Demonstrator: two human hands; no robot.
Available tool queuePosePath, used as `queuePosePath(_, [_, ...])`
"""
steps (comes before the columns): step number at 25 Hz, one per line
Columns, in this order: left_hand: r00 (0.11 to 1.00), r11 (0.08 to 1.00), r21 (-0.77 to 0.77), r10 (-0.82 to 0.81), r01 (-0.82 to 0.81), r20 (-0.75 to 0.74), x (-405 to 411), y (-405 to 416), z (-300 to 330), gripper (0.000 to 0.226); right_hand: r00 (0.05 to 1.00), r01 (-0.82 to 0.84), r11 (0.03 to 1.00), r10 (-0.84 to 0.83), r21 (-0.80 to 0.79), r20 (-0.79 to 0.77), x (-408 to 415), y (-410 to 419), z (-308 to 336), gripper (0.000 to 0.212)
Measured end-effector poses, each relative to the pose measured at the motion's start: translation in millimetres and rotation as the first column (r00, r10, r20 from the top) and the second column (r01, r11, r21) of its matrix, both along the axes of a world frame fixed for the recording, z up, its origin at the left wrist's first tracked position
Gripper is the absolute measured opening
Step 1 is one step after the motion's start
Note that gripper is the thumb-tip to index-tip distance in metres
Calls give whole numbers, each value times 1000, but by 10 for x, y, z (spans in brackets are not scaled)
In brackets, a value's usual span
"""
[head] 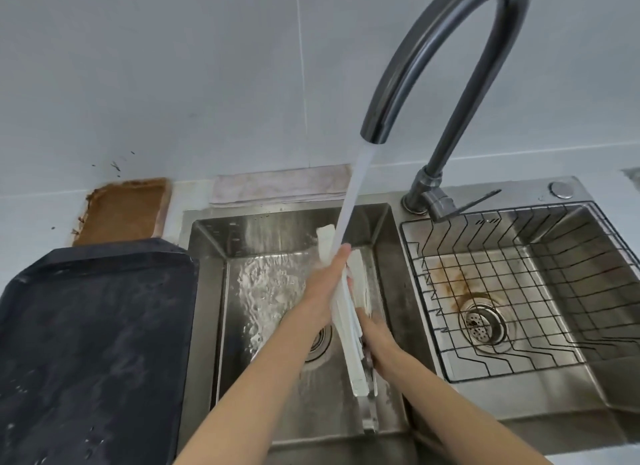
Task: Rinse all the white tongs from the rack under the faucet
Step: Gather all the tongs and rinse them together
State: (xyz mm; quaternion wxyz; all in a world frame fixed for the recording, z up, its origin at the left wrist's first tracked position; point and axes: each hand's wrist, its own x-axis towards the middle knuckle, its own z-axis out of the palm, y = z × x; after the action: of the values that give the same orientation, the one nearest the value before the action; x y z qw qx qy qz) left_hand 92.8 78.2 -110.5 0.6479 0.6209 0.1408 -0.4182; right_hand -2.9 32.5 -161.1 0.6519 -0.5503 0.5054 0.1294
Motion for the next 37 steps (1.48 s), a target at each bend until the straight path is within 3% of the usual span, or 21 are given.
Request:
queuePosePath(4, [997,997,17,73,-73,5,16,129,-57,33,999,1,989,5,-145,41,-5,-16,64,27])
queuePosePath(8, [985,982,-74,171,-172,-17,57,289,-53,31,995,25,969,-1,-247,97,41,-22,218,18])
queuePosePath(11, [958,954,-88,284,-287,-43,76,405,-90,35,985,58,950,-4,-306,173,119,-53,362,26])
queuePosePath(15, [956,958,14,288,-288,-59,6,591,-200,23,961,-117,897,211,-427,181,288,0,527,40])
queuePosePath(20, [927,947,4,316,-322,-199,-54,727,-287,20,910,-311,880,385,-360,154,455,-16,614,59])
queuePosePath(23, [945,961,-2,272,-277,-183,-31,743,-288,23,882,-359,849,445,-388,156,557,-103,669,60])
queuePosePath(27, [984,983,-54,176,-178,-37,-25,714,-280,4,883,-266,859,399,-437,247,618,-137,688,30])
queuePosePath(29, [991,985,-104,134,-135,-22,-14,740,-285,15,897,-211,874,351,-438,268,577,-161,661,24])
queuePosePath(34, [988,938,-310,140,-152,-61,2,790,-222,21,917,-12,979,91,-201,389,552,-260,688,19])
queuePosePath(37, [996,942,-324,94,-85,10,76,708,-66,15,886,108,994,-81,-33,457,508,-296,686,7])
